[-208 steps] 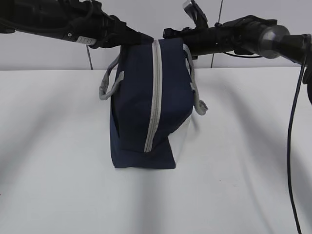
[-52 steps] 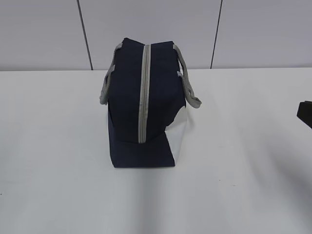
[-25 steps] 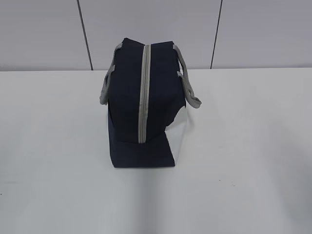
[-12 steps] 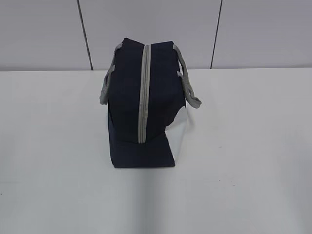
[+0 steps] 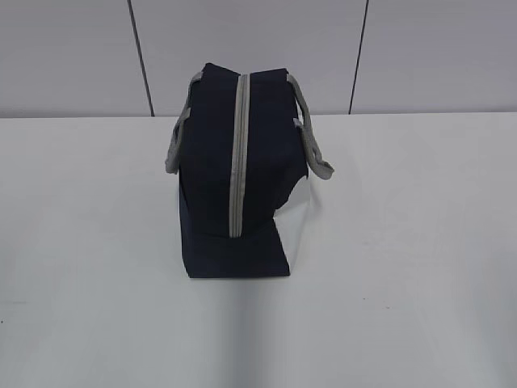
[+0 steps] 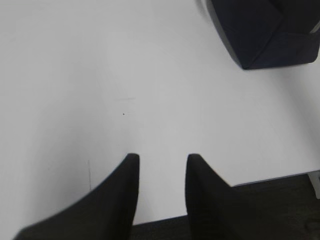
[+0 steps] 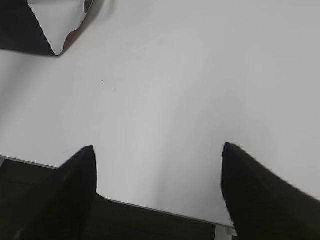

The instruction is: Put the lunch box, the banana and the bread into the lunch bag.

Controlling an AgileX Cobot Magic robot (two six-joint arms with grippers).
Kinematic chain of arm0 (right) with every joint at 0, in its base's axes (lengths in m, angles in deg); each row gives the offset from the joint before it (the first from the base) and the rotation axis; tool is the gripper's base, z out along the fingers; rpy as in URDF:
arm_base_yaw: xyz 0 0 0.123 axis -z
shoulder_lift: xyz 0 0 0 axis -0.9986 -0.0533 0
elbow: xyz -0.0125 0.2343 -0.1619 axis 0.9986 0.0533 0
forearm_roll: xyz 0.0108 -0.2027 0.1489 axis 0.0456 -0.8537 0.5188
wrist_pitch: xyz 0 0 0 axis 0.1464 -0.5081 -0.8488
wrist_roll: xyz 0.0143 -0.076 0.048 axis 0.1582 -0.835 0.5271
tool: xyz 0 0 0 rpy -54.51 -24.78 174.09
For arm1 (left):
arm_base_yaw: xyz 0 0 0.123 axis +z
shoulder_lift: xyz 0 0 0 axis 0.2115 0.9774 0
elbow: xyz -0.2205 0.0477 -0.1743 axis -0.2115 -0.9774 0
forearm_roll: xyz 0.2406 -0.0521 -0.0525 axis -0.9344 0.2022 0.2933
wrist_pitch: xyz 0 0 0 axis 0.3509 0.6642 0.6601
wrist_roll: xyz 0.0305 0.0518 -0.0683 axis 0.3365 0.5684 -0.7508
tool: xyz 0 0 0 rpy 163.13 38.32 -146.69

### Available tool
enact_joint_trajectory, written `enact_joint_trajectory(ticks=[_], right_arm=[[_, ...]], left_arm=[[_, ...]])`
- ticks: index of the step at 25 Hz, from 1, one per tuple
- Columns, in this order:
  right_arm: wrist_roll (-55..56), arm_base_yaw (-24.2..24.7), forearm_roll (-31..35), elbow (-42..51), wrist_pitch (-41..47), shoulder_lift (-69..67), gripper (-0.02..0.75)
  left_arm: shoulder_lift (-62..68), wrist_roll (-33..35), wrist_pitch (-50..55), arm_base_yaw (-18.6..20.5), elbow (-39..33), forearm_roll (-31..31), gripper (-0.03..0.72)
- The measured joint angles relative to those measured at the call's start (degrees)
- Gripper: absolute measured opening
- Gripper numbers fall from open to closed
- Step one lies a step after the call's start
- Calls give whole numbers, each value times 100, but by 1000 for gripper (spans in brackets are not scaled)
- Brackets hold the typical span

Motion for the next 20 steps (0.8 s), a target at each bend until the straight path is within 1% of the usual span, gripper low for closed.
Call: enact_joint_trajectory(ticks=[20], right_arm=[[0, 0, 0, 12, 0, 9, 568]], left_arm=[[0, -2, 0, 0, 0, 0, 237]])
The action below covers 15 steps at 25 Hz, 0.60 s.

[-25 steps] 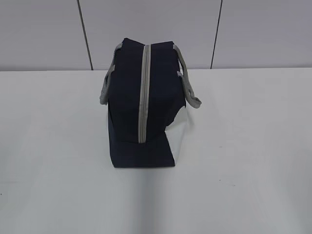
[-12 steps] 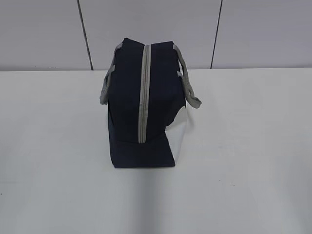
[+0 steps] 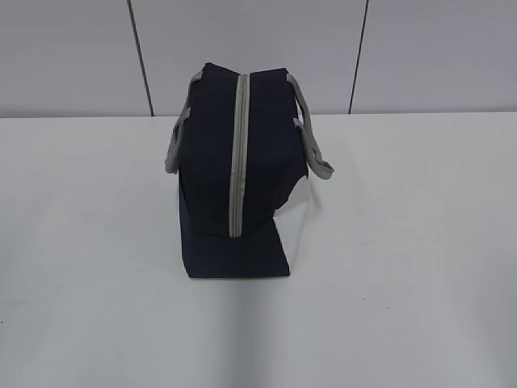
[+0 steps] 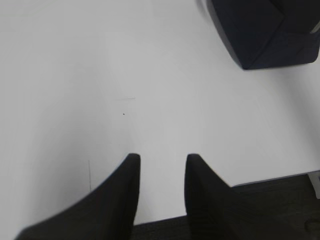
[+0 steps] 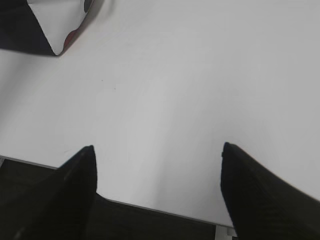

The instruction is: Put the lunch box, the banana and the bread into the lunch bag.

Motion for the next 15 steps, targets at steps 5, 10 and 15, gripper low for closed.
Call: enact_joint_trajectory(ticks=[5, 10, 15], right_arm=[[0, 492, 0, 0, 0, 205, 568], [0, 864, 0, 0, -13, 472, 568], [0, 864, 0, 0, -13, 551, 568]], left_arm=[[0, 0, 0, 0, 0, 0, 237], [0, 0, 0, 0, 0, 0, 235], [0, 0, 0, 0, 0, 0, 235]])
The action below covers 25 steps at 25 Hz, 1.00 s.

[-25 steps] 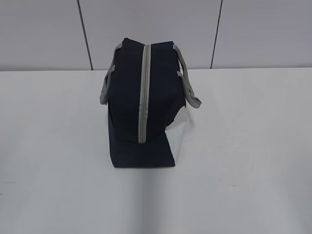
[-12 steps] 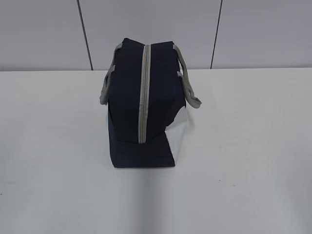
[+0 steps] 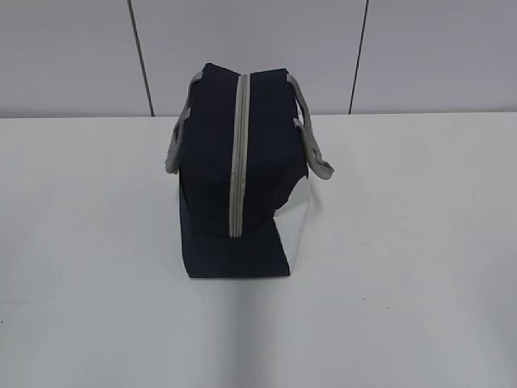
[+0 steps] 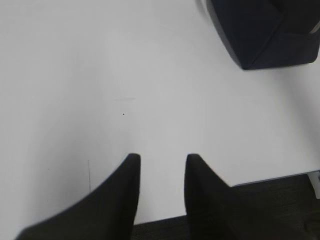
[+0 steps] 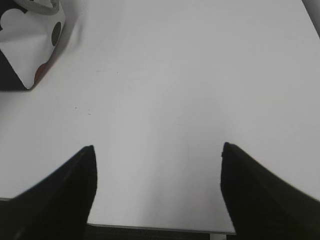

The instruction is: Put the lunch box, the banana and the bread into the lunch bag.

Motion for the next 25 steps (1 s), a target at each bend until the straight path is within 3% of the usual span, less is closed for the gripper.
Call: enact_joint_trajectory(ticks=[16, 25], right_arm=[[-11, 0, 0, 0, 0, 13, 567], [-11, 0, 0, 0, 0, 13, 565]], left_arm=[[-53, 0, 0, 27, 0, 0, 235], [-524, 0, 0, 873, 0, 0, 235]])
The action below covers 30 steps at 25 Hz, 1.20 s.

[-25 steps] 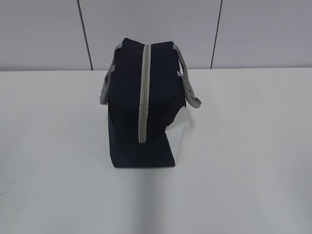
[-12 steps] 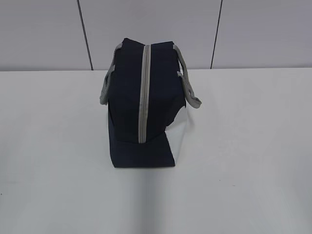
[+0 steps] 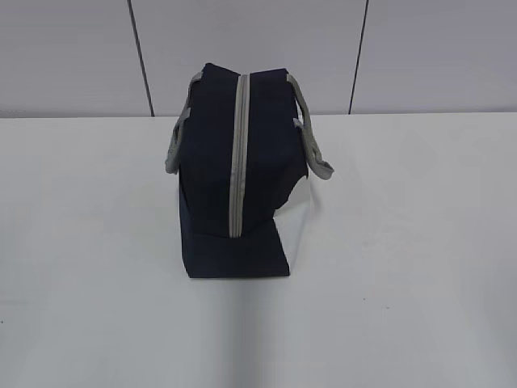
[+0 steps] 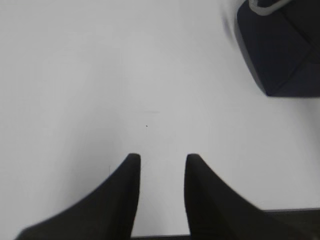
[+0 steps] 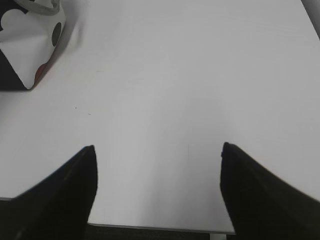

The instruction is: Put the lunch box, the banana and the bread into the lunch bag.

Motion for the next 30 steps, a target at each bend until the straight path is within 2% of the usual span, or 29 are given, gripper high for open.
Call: enact_joint_trajectory(ticks=[8, 30], right_arm=[[0, 0, 0, 0, 0, 0, 565], [0, 0, 0, 0, 0, 0, 564]], left_arm=[[-514, 0, 7, 339, 0, 0, 235], [-520, 0, 7, 345, 0, 6, 235]])
